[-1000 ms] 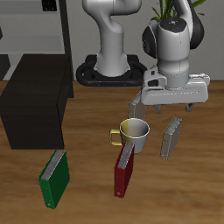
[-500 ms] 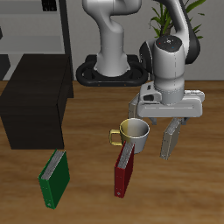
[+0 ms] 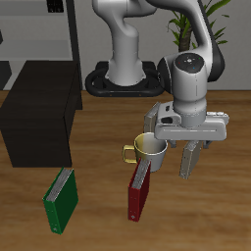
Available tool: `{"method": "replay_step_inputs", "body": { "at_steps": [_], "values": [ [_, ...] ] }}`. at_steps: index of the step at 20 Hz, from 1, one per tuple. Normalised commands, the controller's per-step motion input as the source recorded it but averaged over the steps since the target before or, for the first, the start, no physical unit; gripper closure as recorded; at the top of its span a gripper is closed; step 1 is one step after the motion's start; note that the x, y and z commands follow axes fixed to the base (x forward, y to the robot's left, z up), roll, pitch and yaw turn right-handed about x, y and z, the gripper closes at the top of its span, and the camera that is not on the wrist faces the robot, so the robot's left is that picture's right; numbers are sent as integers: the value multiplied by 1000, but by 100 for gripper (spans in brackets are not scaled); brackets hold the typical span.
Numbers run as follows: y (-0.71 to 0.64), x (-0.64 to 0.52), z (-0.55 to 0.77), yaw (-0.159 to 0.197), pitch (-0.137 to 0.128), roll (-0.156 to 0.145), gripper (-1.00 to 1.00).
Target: Place the left yellow book in the top region of the shelf
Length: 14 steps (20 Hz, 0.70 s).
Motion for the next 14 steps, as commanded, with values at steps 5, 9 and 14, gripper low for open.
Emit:
{"method": "replay_step_inputs", "body": {
  "at_steps": [5, 9, 14],
  "values": [
    [42, 48, -166, -14, 35, 6, -100],
    [44, 60, -181, -8, 40, 23, -100],
    [27, 11, -158, 14, 40, -3, 100]
  ]
}}
